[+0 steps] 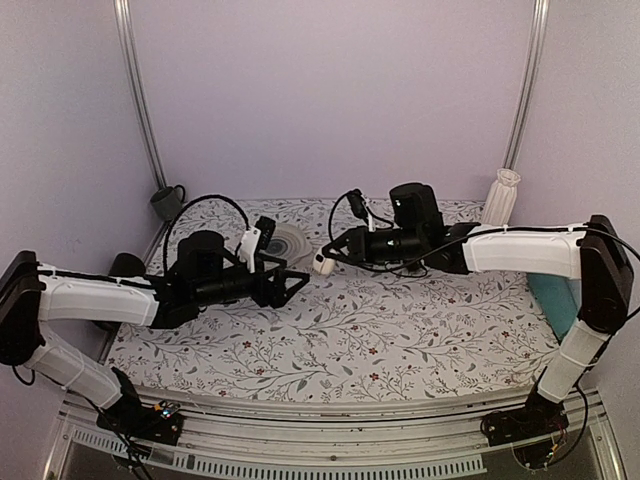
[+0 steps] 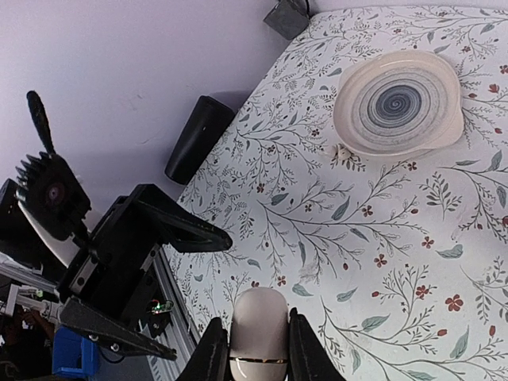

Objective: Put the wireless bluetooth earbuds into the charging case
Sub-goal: Pass from the right arm to the left

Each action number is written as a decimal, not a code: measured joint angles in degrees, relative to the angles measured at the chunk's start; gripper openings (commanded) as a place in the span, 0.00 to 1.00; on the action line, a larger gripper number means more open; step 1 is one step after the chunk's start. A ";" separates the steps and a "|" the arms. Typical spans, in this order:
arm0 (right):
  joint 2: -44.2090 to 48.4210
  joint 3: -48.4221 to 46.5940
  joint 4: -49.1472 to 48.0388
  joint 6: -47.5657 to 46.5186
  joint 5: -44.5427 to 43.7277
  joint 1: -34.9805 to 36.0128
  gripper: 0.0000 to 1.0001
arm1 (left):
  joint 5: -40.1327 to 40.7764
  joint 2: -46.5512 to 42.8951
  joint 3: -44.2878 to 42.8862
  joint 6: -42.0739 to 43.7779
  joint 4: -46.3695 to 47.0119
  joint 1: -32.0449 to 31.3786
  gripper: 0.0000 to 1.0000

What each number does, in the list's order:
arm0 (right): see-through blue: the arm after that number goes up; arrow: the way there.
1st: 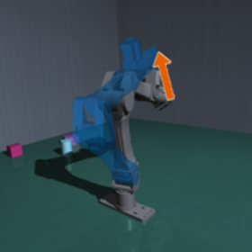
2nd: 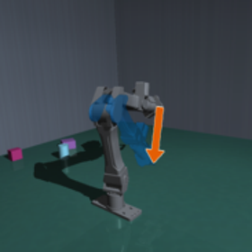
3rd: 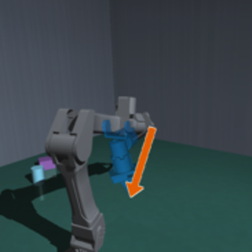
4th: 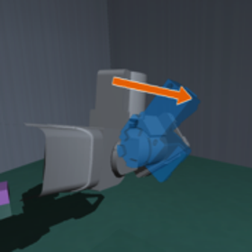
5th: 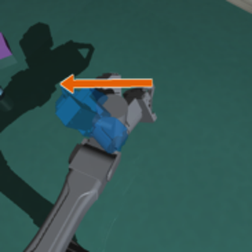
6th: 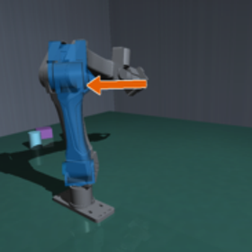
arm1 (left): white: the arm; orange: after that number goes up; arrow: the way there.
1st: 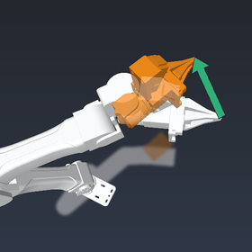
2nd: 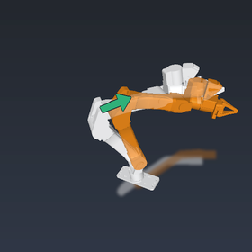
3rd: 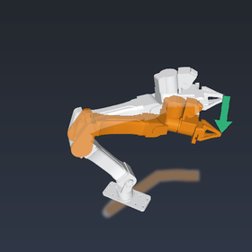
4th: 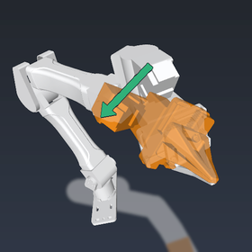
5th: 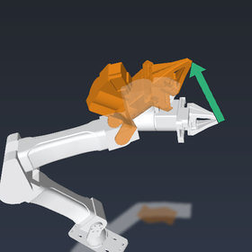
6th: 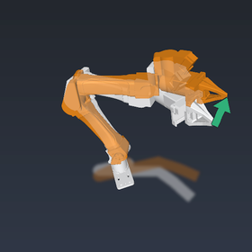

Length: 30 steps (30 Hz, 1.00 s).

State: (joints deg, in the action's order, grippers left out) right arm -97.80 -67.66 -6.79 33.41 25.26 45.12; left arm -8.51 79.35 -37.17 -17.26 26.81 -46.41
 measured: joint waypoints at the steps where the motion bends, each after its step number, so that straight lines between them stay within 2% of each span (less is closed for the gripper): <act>1: 0.15 -0.22 0.63 -1.01 0.37 -0.20 0.04 | -1.57 -0.42 0.26 -0.68 0.17 1.07 0.82; 6: 0.28 -2.69 3.48 -5.92 2.19 -0.24 0.04 | -11.37 -1.46 0.70 -5.77 1.99 6.49 0.74; 13: 1.16 -4.42 5.92 -10.34 4.31 -0.26 0.04 | -20.57 -1.44 -0.02 -11.69 3.48 8.22 0.66; 30: 1.84 -5.97 5.31 -11.78 17.31 -0.26 0.04 | -31.67 1.44 -5.07 -17.70 5.33 9.07 0.44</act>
State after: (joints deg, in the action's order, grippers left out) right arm -95.96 -73.63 -1.48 21.63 42.57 44.86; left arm -40.18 80.79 -42.24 -34.96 32.14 -37.34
